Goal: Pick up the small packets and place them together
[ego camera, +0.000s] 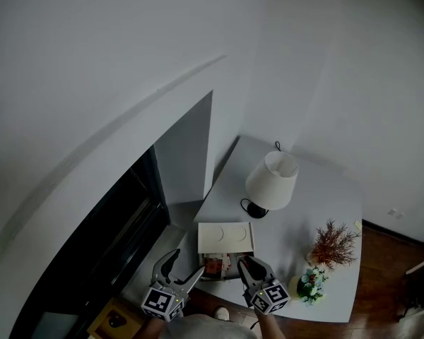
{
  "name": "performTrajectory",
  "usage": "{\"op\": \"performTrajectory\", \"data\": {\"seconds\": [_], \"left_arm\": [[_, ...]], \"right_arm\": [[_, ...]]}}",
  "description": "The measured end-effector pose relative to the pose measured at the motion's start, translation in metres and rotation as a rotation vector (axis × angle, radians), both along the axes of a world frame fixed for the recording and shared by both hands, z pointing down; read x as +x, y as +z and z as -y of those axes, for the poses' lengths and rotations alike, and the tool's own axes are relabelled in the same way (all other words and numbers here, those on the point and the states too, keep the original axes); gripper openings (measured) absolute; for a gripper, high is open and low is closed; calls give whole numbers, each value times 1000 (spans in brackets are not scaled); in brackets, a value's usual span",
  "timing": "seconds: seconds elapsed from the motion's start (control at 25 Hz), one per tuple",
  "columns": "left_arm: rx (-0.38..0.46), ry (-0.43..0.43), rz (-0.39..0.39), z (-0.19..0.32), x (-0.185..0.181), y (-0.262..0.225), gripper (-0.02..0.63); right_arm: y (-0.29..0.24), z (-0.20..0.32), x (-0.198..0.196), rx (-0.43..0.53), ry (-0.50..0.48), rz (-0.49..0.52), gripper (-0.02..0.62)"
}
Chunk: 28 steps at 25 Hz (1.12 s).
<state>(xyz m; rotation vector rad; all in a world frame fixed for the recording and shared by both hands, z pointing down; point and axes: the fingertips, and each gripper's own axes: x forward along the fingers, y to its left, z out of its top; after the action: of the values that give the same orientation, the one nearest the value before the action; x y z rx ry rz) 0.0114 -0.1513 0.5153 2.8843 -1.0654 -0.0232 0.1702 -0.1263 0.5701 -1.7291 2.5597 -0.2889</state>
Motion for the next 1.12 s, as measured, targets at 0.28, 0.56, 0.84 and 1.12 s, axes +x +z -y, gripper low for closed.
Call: {"op": "performTrajectory", "data": {"seconds": [0.28,0.56,0.84,1.12], "left_arm": [[68,8,-24,4,6,-28,316],[66,-17,-8,7,3,-22,319],[42,-100,-22,15,-10,-15,364],[-46,-79,-31,16,-6,-4,333]], "right_arm": [[-63,-4,13,171,83,-163,110],[-76,-10,53,182,247,-122,288],[-78,-21,71,183,310,-141,377],[-71,-24,63,152,259,-171,366]]}}
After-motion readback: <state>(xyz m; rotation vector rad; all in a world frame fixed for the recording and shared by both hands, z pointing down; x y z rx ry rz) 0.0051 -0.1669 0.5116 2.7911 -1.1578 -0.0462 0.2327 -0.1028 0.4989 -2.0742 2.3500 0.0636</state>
